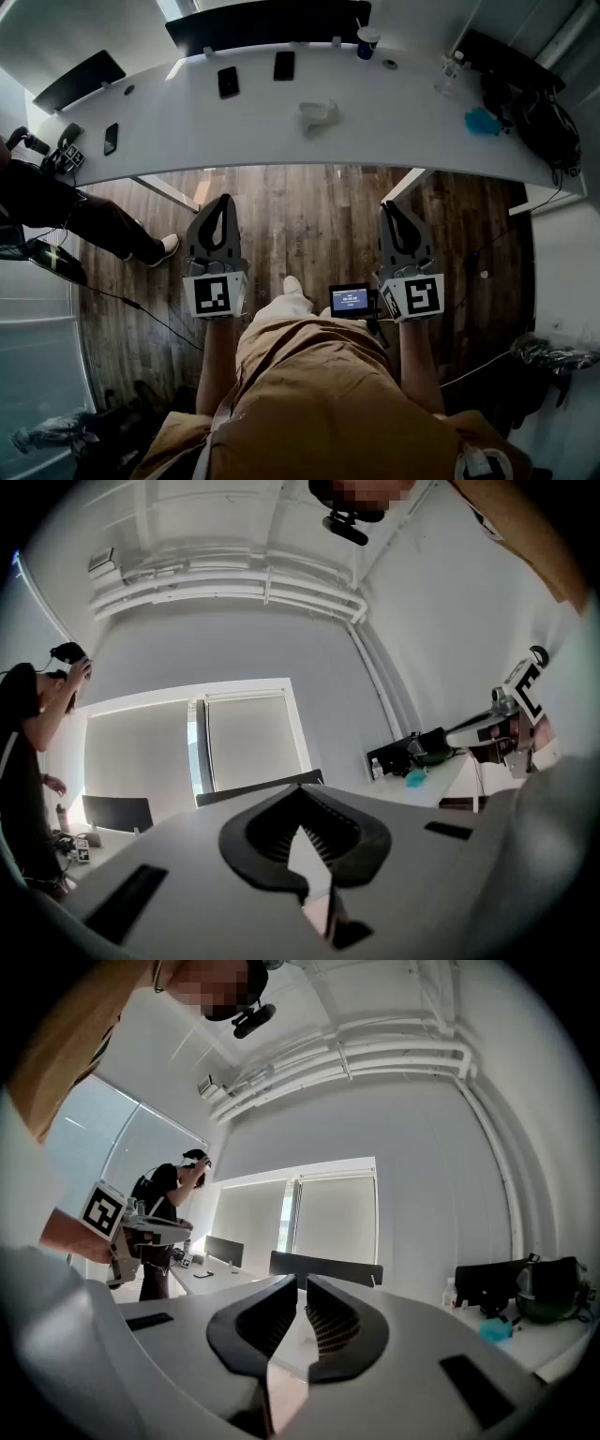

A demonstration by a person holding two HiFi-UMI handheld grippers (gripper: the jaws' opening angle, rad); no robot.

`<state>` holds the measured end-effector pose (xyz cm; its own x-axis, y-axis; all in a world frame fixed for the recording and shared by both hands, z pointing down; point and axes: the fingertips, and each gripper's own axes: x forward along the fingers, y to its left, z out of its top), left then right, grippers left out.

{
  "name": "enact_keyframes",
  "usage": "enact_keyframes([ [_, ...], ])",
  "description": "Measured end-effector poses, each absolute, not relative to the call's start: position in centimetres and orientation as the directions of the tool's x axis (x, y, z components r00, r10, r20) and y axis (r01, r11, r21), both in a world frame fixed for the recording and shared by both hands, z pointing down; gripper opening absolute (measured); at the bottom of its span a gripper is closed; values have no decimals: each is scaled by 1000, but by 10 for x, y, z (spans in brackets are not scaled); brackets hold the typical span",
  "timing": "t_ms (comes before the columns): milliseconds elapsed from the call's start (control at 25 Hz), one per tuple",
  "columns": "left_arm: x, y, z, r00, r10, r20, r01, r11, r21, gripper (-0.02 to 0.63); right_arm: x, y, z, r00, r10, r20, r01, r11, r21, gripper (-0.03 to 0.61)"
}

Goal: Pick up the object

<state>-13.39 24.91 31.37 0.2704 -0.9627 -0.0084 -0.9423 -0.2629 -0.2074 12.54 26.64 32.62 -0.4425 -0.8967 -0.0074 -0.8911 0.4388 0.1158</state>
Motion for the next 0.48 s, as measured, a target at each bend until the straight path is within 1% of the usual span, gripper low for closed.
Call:
enact_keyframes([
  [320, -159, 208, 312, 294, -956, -22, -940, -284, -190, 2, 90, 233, 323, -442, -897, 2, -894, 441, 79, 12],
  [480, -158, 192, 322, 316, -949, 9, -934, -313, -171, 2, 85, 221, 327, -428, -904, 14, -902, 428, 60, 12],
])
